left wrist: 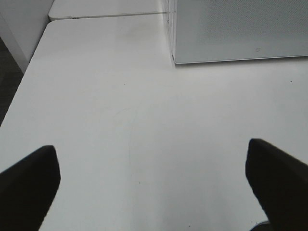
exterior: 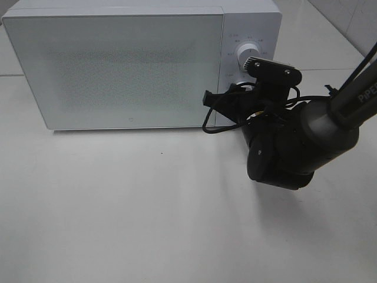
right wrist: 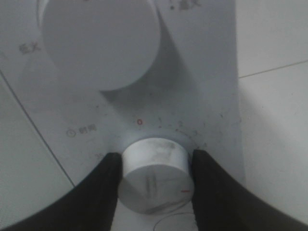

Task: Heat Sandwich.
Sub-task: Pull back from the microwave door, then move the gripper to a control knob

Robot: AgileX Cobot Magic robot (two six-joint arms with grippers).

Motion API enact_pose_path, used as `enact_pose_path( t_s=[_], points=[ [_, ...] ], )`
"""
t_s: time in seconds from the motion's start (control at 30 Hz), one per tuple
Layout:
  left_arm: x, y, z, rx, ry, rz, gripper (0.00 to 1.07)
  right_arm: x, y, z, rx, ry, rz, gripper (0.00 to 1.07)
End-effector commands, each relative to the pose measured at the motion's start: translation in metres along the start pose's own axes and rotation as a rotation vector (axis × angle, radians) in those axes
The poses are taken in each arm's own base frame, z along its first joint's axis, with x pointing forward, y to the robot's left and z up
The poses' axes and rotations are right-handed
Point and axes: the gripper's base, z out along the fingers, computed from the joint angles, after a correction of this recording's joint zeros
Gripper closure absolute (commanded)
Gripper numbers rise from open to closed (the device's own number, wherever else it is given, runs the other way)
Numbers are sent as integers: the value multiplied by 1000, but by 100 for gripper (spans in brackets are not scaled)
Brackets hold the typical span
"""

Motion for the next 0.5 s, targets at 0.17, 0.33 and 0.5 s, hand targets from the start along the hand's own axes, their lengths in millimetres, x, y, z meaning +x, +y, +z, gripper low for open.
enact_pose_path(
  t_s=[0.17, 0.33, 0.5],
  points=[
    [2, 0, -2, 2, -33, -7, 5, -11, 7, 3, -62, -58, 380, 98],
    [2, 0, -2, 2, -33, -7, 5, -11, 8, 3, -79, -41, 581, 98],
    [2, 0, -2, 2, -33, -7, 5, -9, 10, 3, -97, -11, 744, 98]
  ],
)
